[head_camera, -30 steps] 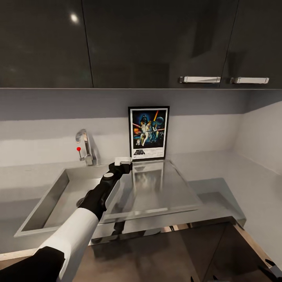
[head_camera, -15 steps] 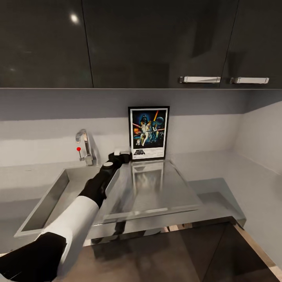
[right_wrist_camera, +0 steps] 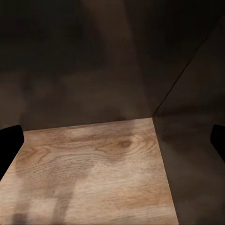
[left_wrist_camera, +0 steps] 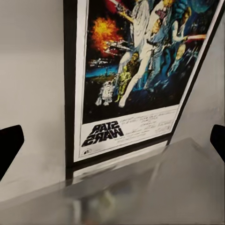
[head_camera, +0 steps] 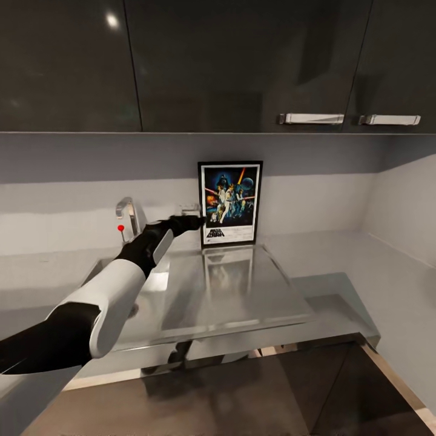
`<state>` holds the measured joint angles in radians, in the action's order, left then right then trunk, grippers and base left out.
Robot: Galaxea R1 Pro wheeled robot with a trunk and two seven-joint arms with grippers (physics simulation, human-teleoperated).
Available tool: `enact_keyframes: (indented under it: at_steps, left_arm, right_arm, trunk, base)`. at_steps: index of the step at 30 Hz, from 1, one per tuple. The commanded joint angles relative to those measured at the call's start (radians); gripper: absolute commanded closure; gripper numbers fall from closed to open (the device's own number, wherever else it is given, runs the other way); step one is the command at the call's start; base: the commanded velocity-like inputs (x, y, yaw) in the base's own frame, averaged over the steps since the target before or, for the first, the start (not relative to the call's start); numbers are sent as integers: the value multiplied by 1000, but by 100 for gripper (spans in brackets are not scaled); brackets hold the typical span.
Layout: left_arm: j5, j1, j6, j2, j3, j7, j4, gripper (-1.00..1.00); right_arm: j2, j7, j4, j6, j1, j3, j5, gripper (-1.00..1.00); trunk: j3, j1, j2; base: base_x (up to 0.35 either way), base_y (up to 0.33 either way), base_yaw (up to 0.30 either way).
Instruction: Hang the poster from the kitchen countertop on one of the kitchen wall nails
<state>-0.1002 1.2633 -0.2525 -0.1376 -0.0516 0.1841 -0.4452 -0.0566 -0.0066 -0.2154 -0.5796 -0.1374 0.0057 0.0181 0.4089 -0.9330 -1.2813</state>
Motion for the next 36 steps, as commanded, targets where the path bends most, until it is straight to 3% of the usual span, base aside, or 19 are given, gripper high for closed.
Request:
enact_keyframes:
  at_steps: [1, 4, 15, 36]
  left_arm:
    - [-10, 2, -6, 7, -3, 39, -1, -100]
    - [-10, 3, -5, 15, 0, 92, -4, -100]
    - [-10, 4, -1, 54, 8, 121, -11, -100]
    - [-10, 4, 1, 56, 9, 118, -11, -100]
  right_arm:
    - [0, -1, 1, -3, -1, 0, 2, -100]
    - [0, -1, 1, -3, 0, 0, 2, -100]
    - [0, -1, 2, -2, -1, 0, 3, -100]
    - [1, -1, 4, 1, -1, 2, 3, -100]
  trunk:
    - [3, 0, -1]
    - [8, 0, -1]
    - [25, 0, -1]
    - [59, 0, -1]
  base:
    - [0, 0, 0]
    - [0, 0, 0]
    - [0, 0, 0]
    - [0, 0, 0]
